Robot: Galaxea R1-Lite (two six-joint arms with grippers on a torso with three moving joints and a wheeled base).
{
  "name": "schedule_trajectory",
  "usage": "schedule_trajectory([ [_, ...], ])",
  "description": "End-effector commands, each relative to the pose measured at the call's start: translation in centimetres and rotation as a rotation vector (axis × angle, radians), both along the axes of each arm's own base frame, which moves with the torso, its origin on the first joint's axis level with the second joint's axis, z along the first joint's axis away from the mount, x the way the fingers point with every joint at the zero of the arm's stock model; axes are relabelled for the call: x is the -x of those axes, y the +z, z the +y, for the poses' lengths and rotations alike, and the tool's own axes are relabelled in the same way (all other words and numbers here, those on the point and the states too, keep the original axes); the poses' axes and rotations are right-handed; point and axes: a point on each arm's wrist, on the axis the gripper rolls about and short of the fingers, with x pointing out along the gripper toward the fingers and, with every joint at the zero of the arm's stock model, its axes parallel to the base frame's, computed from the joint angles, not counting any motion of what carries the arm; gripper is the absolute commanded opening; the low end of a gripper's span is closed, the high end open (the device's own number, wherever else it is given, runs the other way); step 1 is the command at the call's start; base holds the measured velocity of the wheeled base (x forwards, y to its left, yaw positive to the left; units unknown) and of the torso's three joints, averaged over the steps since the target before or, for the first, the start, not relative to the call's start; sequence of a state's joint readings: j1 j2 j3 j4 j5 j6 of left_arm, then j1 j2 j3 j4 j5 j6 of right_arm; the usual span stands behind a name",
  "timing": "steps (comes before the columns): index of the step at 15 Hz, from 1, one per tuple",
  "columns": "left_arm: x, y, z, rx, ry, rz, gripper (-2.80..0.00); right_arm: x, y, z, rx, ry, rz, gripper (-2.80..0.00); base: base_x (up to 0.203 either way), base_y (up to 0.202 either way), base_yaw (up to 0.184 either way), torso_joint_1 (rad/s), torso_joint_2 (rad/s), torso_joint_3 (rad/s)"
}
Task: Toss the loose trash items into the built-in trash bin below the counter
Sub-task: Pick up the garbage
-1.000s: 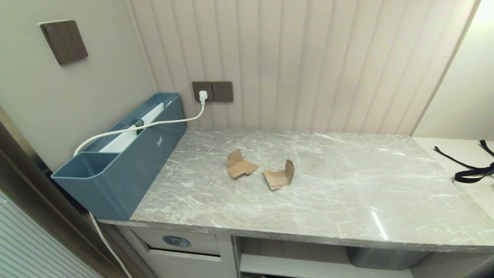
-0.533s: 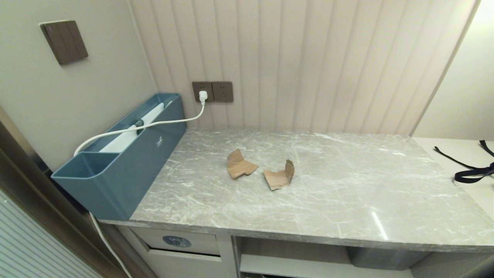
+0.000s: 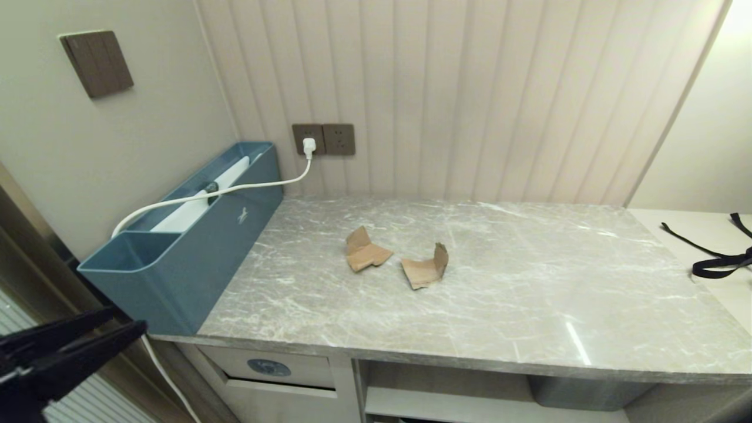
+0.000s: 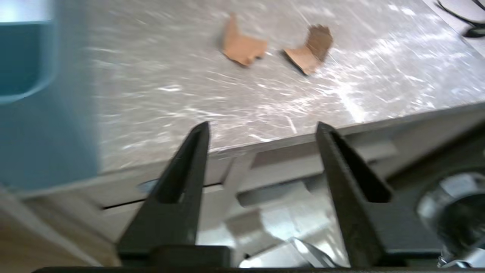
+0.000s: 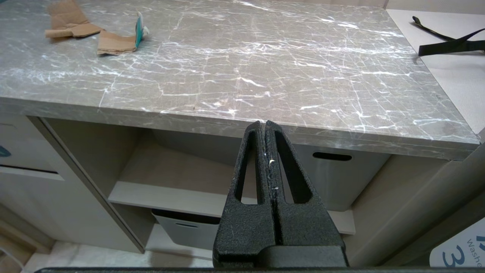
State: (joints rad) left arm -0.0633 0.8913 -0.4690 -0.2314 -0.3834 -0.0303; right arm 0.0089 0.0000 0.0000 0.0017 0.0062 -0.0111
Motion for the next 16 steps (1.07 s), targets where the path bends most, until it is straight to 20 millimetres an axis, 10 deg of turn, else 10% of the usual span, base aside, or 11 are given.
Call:
schedule_trajectory([
  [1,-6.5,-1.6,-1.5,0.011,-0.086,0.185,0.00,0.0,0.0,0.0,0.000,0.000,-0.002,-2.80,0.000,0.000,0.000,0.000,0.00,0.000],
  [9,-17.5,-2.7,-4.9,0.205,-0.095,0.358,0.00,0.0,0.0,0.0,0.000,0.000,-0.002,-2.80,0.000,0.000,0.000,0.000,0.00,0.000],
  [16,-26.0,-8.4,-11.5,0.115,-0.059,0.317,0.00,0.0,0.0,0.0,0.000,0.000,-0.002,-2.80,0.000,0.000,0.000,0.000,0.00,0.000],
])
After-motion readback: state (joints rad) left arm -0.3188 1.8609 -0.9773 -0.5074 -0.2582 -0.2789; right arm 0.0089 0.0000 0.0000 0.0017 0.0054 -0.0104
